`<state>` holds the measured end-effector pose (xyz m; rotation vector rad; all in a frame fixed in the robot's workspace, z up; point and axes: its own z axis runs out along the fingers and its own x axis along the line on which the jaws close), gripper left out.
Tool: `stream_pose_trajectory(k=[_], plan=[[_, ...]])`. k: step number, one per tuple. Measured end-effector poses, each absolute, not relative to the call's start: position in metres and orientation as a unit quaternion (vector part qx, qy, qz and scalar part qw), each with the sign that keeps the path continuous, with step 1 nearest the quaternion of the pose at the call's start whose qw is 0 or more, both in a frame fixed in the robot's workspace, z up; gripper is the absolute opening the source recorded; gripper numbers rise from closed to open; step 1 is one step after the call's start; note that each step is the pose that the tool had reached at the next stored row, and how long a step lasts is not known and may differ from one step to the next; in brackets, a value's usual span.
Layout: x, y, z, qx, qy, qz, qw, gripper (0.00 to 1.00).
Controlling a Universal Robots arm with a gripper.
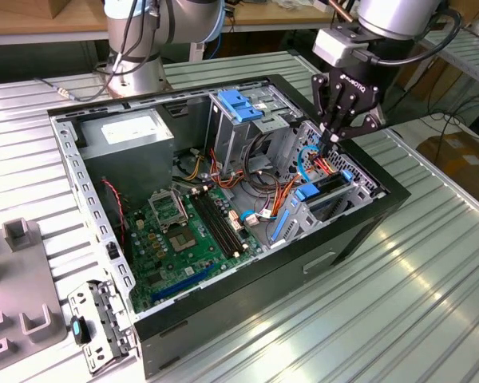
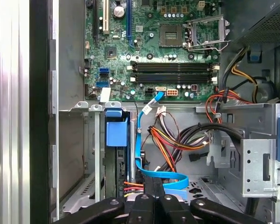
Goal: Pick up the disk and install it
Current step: 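Insert the second disk wire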
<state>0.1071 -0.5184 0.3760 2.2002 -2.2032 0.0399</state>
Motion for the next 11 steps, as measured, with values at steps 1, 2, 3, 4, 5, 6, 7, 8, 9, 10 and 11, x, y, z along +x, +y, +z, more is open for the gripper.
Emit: stream_pose_trajectory(k=[1, 2, 3, 4, 5, 6, 7, 8, 9, 10, 11], plan=[[0.1072, -0.5184, 0.3757, 0.707, -0.707, 0.013, 0.014, 0.11], [0.1073, -0.5184, 0.3753, 0.707, -0.707, 0.013, 0.014, 0.11], [0.1073, -0.5184, 0.3749, 0.707, -0.707, 0.014, 0.015, 0.11], [0.1073, -0.5184, 0.3745, 0.707, -0.707, 0.015, 0.016, 0.11], [0.1073, -0.5185, 0.374, 0.706, -0.707, 0.016, 0.017, 0.11], [0.1073, -0.5185, 0.3732, 0.706, -0.707, 0.018, 0.019, 0.11], [0.1073, -0.5184, 0.3725, 0.706, -0.707, 0.018, 0.019, 0.18], [0.1073, -0.5184, 0.3713, 0.706, -0.707, 0.02, 0.021, 0.18], [0.1073, -0.5184, 0.3688, 0.706, -0.707, 0.022, 0.023, 0.18], [0.1073, -0.5184, 0.3674, 0.706, -0.707, 0.023, 0.024, 0.18], [0.1073, -0.5184, 0.3668, 0.706, -0.707, 0.023, 0.024, 0.18]])
